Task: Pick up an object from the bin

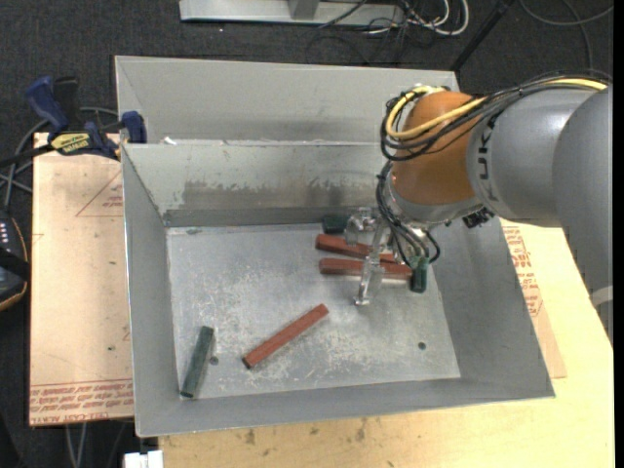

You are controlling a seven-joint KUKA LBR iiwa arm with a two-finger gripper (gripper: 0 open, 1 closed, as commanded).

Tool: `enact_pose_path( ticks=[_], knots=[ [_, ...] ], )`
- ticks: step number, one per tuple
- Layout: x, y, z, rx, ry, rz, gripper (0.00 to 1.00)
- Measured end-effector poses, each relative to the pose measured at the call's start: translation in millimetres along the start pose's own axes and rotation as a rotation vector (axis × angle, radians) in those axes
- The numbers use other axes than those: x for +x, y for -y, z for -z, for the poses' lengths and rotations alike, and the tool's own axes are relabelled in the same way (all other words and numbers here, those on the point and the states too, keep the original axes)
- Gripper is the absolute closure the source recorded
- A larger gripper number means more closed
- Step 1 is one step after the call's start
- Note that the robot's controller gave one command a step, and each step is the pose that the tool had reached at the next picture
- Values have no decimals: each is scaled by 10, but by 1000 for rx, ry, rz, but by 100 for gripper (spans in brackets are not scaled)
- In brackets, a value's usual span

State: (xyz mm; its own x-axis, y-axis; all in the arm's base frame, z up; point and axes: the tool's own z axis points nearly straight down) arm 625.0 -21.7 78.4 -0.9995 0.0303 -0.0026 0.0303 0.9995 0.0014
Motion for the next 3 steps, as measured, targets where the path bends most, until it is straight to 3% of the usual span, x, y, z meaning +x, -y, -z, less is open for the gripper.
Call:
enact_pose_path(
  ticks=[1, 2, 3],
  knots=[
    [-14, 2, 23, 0, 4, 0, 100],
    [0, 0, 0, 0, 0, 0, 0],
    [-77, 14, -71, 0, 2, 8, 0]
  ],
)
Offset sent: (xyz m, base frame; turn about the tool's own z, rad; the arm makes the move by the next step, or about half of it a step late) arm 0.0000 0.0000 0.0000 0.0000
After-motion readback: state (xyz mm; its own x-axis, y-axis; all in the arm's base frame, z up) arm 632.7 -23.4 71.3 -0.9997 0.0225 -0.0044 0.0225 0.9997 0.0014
